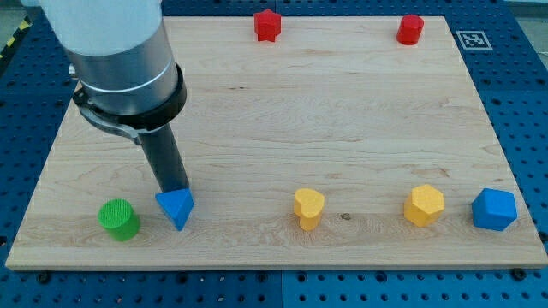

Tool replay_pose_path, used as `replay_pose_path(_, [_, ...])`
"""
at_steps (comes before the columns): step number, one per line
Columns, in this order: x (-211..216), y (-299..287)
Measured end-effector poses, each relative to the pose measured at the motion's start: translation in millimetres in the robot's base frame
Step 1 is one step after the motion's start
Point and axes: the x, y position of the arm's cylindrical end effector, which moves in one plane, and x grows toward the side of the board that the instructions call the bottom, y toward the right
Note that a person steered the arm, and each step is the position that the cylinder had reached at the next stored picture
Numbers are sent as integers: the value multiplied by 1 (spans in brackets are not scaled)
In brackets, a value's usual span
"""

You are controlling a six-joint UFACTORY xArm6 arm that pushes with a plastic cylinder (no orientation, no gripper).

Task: Push the green star to the red star

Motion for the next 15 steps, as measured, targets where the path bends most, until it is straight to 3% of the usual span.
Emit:
replay_pose_path(1, [-11, 3])
replay_pose_path(2, [-49, 0])
replay_pose_path(5, [-231, -121])
replay_pose_path(6, [-295, -133])
replay_pose_path(9, [-344, -133])
replay_pose_path(15, [-345, -56])
